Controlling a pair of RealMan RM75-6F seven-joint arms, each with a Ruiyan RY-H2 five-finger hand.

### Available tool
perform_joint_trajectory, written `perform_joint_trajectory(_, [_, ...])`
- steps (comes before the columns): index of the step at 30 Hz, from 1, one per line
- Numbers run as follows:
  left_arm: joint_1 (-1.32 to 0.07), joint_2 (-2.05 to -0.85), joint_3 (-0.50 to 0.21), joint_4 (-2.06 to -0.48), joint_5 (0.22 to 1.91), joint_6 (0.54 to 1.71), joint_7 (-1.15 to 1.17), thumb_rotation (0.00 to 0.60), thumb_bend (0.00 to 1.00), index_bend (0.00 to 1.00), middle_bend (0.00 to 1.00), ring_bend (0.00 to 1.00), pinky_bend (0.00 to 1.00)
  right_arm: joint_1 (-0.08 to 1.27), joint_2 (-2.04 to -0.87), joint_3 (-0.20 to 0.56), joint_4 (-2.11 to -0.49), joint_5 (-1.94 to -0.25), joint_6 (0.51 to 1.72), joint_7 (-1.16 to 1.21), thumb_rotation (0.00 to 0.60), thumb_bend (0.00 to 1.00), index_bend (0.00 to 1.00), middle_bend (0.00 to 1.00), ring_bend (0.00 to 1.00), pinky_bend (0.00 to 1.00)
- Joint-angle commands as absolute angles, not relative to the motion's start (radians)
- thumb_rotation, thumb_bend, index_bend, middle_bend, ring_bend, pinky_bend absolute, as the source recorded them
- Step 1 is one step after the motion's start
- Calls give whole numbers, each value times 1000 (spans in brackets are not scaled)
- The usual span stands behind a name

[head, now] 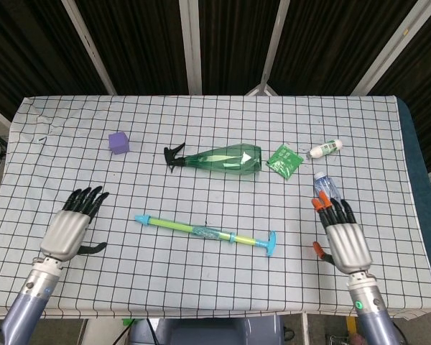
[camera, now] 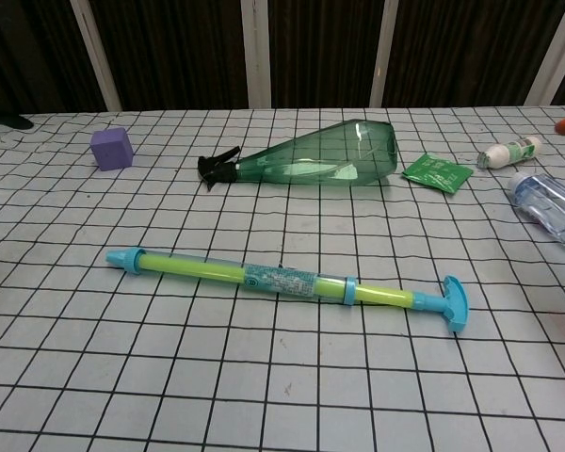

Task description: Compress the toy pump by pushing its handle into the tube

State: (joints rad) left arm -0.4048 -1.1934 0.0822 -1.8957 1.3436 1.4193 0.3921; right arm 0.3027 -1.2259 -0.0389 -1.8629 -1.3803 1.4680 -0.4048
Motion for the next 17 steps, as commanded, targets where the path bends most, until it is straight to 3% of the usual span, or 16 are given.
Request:
perform_joint_trajectory(1, [-298, -1155, 137, -1854, 1427, 1543, 289, 600, 165, 9, 0, 0, 0, 194, -1145, -111, -1740, -1520, 1604, -251, 600, 353, 0, 0, 0, 0])
perform_joint_trajectory(5, [-223, -1150, 167, -1799, 1486, 1630, 242, 600, 165, 0, 0, 0, 0, 131, -1151, -121, -1628, -1576, 1703, -161, 600, 353, 0, 0, 0, 0])
perform_joint_trajectory(10, [-161, -1150, 191, -1717, 1523, 1684, 224, 600, 165, 0, 0, 0, 0, 78, -1147, -117, -1597, -1533, 1724, -120, 600, 353, 0, 0, 0, 0])
perform_joint_trajectory(17, [-153, -1156, 131, -1658, 1485, 1676, 181, 600, 165, 0, 0, 0, 0, 73, -1137, -93, -1630, -1497, 1679, -110, 600, 353, 0, 0, 0, 0])
